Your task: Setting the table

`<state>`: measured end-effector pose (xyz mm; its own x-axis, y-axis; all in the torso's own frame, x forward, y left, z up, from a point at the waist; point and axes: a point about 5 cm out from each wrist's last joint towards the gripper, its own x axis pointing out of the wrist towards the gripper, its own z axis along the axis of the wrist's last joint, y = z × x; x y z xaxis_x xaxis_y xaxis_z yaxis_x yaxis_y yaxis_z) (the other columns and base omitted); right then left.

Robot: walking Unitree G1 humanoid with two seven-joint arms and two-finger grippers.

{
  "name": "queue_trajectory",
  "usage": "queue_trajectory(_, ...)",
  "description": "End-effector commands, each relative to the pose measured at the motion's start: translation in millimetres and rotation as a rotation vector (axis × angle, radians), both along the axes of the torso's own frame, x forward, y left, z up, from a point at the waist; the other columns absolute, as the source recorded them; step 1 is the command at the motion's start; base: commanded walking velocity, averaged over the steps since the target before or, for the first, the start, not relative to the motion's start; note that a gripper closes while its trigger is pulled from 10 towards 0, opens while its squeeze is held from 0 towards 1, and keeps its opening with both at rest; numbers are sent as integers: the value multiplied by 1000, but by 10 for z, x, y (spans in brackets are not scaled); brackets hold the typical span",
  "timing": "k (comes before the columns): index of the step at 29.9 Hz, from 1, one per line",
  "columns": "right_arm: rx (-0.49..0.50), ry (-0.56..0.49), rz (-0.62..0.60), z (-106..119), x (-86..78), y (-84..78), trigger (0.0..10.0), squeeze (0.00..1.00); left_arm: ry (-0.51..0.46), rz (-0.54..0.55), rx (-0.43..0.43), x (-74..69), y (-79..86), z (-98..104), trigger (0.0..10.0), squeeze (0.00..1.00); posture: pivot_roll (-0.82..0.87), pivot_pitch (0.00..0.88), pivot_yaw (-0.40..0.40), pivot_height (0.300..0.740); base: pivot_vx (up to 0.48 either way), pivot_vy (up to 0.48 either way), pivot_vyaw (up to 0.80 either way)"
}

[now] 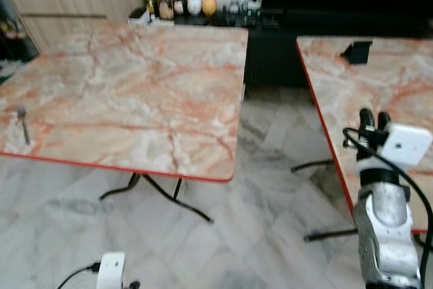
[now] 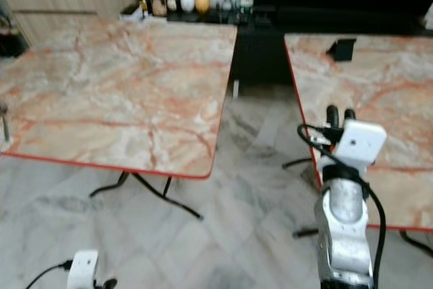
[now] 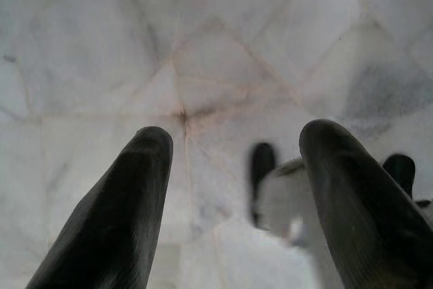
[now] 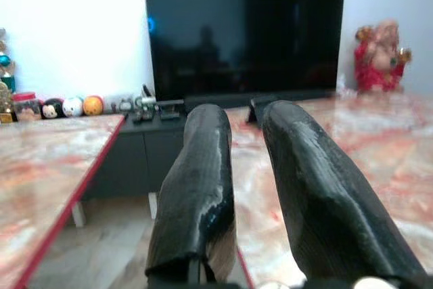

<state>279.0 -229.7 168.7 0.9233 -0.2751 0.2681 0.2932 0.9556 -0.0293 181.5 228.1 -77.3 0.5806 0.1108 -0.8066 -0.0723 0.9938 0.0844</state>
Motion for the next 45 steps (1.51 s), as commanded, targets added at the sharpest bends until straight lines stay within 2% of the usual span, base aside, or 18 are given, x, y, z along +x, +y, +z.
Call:
queue_trajectory(1, 6, -15, 23, 29, 18, 69, 10000, 0, 17, -2, 18, -52, 60, -10, 10000, 0, 16, 0, -22, 740, 0, 356, 0)
queue_trajectory(12, 8, 2, 28, -16, 19, 63, 10000, 0, 21, -4, 20, -68, 83, -11, 10000, 0, 20, 0, -29, 740, 0, 357, 0)
queue_trajectory(16, 11, 3, 27, -7, 29, 60, 10000, 0, 25, -11, 8, -107, -24, -54, 10000, 0, 17, 0, -27, 740, 0, 356, 0)
queue_trajectory(23, 19, 15, 32, -25, 55, 71, 10000, 0, 23, -6, 5, -88, -48, -52, 10000, 0, 18, 0, -26, 740, 0, 356, 0)
queue_trajectory(37, 21, 12, 41, 6, 88, 78, 10000, 0, 12, 13, 10, -37, 9, -17, 10000, 0, 27, 0, -30, 740, 0, 355, 0)
queue_trajectory(45, 22, 11, 45, 13, 98, 87, 10000, 0, 16, 20, 11, -68, 45, -22, 10000, 0, 28, 0, -29, 740, 0, 357, 0)
